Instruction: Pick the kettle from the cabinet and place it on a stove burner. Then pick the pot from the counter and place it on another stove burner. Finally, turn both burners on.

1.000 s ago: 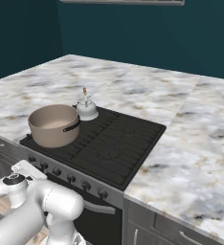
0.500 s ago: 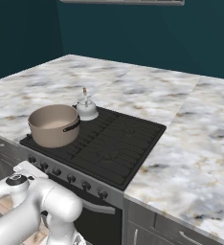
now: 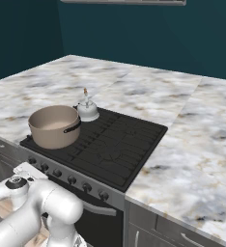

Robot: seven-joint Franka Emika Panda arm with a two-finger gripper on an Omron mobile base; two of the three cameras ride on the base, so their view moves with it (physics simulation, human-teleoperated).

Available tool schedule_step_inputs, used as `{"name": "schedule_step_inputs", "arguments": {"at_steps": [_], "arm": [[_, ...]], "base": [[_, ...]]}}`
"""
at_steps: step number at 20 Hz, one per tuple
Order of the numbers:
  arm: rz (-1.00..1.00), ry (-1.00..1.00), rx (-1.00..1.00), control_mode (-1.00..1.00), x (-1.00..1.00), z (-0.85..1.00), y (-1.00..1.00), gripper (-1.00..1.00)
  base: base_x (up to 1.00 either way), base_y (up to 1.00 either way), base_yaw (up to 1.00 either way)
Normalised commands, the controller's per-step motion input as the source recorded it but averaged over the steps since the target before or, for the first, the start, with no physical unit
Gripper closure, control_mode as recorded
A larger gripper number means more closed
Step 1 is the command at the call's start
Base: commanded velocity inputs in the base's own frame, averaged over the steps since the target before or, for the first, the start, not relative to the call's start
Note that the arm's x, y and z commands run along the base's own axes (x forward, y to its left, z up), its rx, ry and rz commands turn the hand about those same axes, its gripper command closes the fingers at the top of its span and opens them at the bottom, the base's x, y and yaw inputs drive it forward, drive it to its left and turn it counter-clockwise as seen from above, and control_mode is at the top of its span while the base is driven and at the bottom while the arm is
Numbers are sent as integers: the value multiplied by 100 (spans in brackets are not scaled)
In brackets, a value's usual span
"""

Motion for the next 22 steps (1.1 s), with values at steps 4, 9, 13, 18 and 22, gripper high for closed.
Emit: {"name": "schedule_step_inputs", "arguments": {"at_steps": [4,9,13,18,22], "arm": [[0,0,-1,-100,0,0,0,-100],[0,0,-1,-100,0,0,0,-100],[0,0,0,-100,5,0,-1,-100],[0,0,0,-100,11,0,-1,-100],[0,0,0,-100,14,0,-1,-100]], "base": [[0,0,0],[0,0,0],[0,0,0],[0,0,0],[0,0,0]]}}
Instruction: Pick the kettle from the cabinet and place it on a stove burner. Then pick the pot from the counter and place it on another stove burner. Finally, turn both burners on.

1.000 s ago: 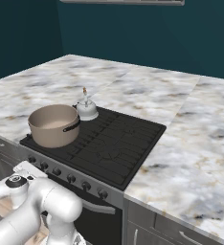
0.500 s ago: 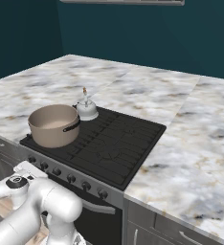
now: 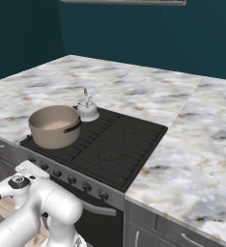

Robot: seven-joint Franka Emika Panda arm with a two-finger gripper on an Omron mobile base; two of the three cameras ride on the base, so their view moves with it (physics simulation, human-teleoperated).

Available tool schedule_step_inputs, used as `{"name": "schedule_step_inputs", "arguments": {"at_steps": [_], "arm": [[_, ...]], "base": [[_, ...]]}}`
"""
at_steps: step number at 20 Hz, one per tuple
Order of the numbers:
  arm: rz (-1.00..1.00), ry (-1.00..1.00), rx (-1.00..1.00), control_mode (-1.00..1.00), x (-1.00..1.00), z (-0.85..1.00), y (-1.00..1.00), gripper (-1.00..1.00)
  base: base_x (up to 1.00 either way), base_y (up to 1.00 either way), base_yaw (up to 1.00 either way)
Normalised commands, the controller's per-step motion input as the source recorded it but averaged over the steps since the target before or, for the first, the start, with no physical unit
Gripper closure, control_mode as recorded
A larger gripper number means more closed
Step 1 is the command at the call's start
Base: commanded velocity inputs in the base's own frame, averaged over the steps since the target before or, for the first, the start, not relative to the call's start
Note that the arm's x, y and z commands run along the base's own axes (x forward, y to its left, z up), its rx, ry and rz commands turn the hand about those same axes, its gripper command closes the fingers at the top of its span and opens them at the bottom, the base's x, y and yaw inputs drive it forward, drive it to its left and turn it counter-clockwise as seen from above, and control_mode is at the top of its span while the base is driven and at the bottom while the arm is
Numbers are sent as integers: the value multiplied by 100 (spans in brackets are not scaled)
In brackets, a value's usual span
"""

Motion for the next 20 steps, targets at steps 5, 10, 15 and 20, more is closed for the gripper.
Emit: {"name": "schedule_step_inputs", "arguments": {"at_steps": [5,10,15,20], "arm": [[0,0,0,-100,7,0,0,-100],[0,0,0,-100,12,0,0,100],[0,0,0,-100,12,0,0,100],[0,0,0,-100,2,0,0,100]], "base": [[0,0,0],[0,0,0],[0,0,0],[0,0,0]]}}
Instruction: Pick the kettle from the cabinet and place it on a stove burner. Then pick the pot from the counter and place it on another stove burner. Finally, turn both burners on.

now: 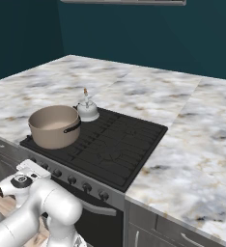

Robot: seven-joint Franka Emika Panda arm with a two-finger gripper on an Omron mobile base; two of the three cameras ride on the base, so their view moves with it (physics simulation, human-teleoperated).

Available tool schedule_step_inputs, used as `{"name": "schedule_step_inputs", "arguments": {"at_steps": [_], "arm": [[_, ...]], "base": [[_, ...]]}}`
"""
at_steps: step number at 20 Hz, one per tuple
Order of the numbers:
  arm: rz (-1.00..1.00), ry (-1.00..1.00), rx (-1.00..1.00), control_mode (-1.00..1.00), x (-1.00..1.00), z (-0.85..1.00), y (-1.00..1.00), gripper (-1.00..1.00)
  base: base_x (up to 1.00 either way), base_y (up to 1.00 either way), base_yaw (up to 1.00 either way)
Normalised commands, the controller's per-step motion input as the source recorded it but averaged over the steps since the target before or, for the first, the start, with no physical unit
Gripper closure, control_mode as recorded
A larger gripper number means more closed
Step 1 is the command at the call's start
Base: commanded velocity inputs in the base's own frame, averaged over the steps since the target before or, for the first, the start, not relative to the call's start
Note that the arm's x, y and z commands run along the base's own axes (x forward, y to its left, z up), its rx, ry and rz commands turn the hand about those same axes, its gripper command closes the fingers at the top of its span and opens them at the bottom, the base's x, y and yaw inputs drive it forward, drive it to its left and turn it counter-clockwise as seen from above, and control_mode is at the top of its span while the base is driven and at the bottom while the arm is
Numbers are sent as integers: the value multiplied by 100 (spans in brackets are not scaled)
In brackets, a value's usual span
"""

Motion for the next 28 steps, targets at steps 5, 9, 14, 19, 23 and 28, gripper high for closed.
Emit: {"name": "schedule_step_inputs", "arguments": {"at_steps": [5,9,14,19,23,28], "arm": [[0,0,-6,-100,0,0,0,100],[0,0,-17,-100,0,0,0,100],[0,4,-21,-100,0,0,0,100],[0,8,-21,-100,0,1,0,100],[0,16,-22,-100,3,11,0,100],[0,19,-26,-100,4,7,0,100]], "base": [[0,0,0],[0,0,0],[0,0,0],[0,0,0],[0,0,0],[0,0,0]]}}
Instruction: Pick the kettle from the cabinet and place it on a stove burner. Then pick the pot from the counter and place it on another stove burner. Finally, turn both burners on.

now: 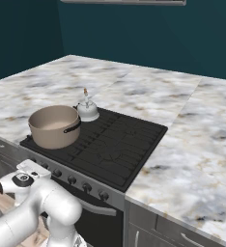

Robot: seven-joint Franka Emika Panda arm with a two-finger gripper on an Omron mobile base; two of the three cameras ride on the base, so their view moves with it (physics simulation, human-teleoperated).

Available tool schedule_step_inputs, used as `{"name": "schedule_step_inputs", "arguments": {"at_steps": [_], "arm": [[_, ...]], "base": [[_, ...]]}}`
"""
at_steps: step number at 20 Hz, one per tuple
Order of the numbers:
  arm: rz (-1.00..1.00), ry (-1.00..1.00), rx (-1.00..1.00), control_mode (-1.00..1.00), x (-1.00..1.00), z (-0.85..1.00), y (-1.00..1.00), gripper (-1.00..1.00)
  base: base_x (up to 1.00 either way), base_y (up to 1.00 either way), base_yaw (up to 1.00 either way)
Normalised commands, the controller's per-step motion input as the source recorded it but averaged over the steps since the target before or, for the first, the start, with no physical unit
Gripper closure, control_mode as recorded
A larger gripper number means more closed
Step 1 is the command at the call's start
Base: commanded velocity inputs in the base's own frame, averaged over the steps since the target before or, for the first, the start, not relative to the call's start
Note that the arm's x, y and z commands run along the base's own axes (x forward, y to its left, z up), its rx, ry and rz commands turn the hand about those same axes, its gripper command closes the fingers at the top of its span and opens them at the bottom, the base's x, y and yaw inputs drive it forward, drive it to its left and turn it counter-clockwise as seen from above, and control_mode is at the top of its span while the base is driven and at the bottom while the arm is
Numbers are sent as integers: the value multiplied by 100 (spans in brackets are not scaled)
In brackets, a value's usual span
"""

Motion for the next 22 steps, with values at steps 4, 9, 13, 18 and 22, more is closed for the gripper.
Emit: {"name": "schedule_step_inputs", "arguments": {"at_steps": [4,9,13,18,22], "arm": [[0,14,-32,-100,0,0,0,100],[0,1,-13,-100,0,4,3,100],[0,5,-12,-100,0,0,0,100],[0,16,-24,-100,4,0,0,100],[0,20,-29,-100,7,0,0,100]], "base": [[0,0,0],[0,0,0],[0,0,0],[0,0,0],[0,0,0]]}}
